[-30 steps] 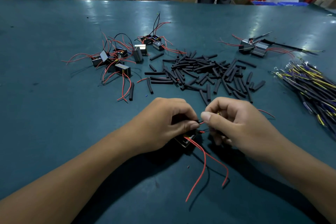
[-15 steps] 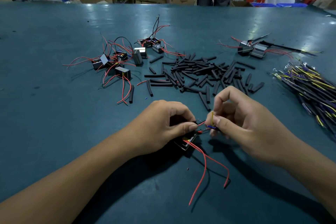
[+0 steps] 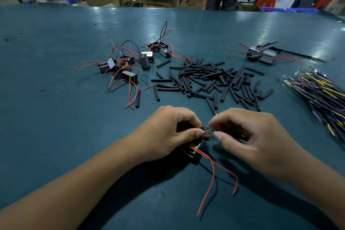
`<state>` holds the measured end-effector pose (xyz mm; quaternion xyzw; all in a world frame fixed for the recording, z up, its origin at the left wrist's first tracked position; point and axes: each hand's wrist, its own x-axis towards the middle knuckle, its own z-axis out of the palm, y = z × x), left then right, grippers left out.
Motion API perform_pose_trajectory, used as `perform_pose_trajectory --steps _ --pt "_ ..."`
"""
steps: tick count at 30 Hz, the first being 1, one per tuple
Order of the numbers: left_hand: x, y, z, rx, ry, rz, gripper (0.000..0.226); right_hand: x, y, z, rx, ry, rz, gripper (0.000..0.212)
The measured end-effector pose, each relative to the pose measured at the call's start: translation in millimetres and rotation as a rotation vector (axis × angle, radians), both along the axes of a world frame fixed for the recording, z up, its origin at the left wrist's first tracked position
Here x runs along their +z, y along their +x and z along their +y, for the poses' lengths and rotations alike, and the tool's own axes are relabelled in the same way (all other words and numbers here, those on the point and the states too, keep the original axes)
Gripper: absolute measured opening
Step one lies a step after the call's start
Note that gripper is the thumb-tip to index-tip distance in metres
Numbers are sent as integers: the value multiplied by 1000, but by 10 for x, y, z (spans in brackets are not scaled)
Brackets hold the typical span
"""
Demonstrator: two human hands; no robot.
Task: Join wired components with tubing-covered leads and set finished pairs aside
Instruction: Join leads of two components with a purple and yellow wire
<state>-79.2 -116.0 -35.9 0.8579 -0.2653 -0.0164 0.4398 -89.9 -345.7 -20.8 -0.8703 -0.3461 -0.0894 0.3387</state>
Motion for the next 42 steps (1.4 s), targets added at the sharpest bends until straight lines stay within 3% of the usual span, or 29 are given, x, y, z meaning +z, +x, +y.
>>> perform_pose_trajectory --steps 4,11,14,22,35,42 --pt "-9 2 0 9 -8 11 10 -25 -19 14 -93 74 109 6" --pt "-9 -3 7 0 0 26 9 44 -27 49 -104 375 697 15" --pt "-4 -11 4 -1 -19 59 9 70 -48 76 -110 410 824 18" --pt "32 -27 -5 2 -25 66 7 32 -108 210 -268 582 919 18" --pt "1 -59 -57 51 -221 222 3 -61 -162 300 -240 636 746 12" --pt "-5 -68 -52 53 -285 292 16 -84 -149 313 -235 661 741 11"
